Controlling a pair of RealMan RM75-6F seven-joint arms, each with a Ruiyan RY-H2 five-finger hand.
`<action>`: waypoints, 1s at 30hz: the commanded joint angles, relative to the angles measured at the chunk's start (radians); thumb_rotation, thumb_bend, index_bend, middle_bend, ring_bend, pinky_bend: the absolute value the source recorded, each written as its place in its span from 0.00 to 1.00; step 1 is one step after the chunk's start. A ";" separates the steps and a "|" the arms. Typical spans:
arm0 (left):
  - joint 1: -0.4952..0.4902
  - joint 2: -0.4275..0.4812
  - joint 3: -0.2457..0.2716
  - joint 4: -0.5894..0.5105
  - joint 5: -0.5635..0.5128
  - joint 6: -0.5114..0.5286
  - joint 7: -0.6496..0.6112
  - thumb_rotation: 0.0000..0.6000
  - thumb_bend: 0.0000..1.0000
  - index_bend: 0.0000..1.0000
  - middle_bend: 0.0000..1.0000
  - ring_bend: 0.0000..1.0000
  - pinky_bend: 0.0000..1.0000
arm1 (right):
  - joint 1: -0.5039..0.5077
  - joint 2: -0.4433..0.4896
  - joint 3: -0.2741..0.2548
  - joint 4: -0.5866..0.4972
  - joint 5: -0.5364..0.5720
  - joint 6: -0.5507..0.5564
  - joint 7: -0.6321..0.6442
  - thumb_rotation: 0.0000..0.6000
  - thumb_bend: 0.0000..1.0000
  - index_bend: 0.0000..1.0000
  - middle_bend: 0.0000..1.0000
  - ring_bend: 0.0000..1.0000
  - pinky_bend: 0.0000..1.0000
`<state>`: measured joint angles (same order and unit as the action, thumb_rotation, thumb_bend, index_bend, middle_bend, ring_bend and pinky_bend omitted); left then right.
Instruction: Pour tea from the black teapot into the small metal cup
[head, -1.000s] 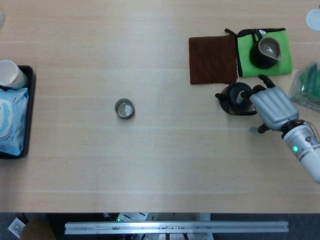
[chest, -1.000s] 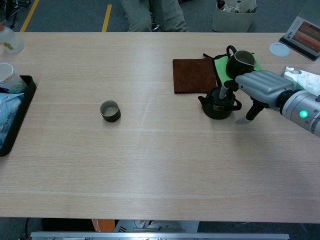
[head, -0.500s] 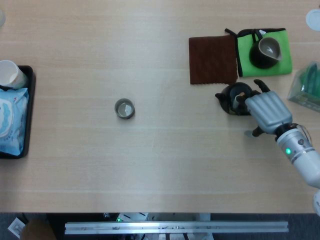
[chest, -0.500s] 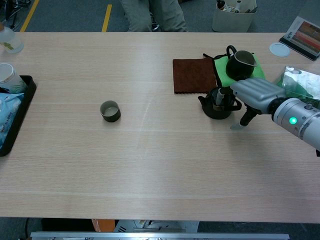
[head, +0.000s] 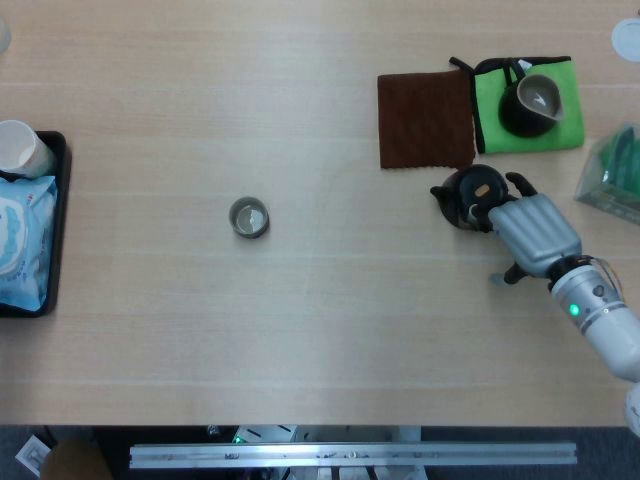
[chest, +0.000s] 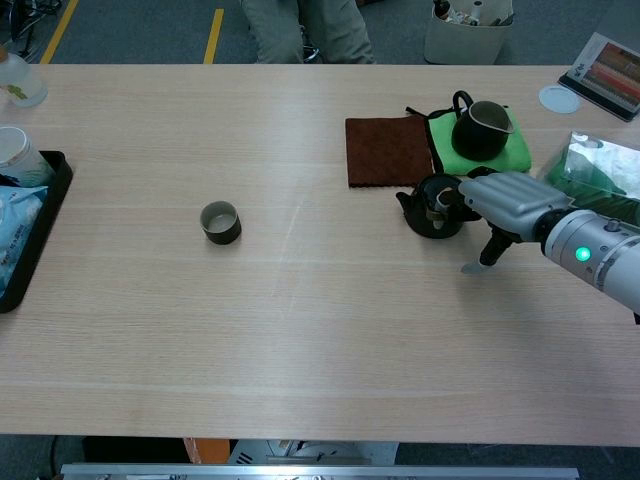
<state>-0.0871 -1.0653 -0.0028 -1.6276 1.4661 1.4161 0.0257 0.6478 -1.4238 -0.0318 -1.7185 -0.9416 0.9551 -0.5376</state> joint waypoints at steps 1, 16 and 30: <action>0.001 0.001 0.000 -0.001 -0.001 0.000 0.000 1.00 0.42 0.07 0.12 0.09 0.08 | 0.002 -0.003 -0.002 0.003 -0.002 -0.005 -0.001 1.00 0.08 0.38 0.46 0.36 0.05; 0.008 0.004 0.001 -0.006 -0.006 0.003 0.003 1.00 0.42 0.09 0.12 0.09 0.08 | 0.008 -0.035 0.022 0.041 0.022 -0.024 0.024 1.00 0.10 0.62 0.68 0.69 0.05; 0.013 0.011 -0.001 -0.017 -0.017 0.004 0.015 1.00 0.42 0.10 0.12 0.09 0.08 | 0.073 -0.035 0.104 0.128 0.097 -0.218 0.201 1.00 0.08 0.82 0.86 0.87 0.07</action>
<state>-0.0741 -1.0542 -0.0035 -1.6450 1.4488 1.4198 0.0410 0.7088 -1.4585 0.0588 -1.6083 -0.8532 0.7568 -0.3574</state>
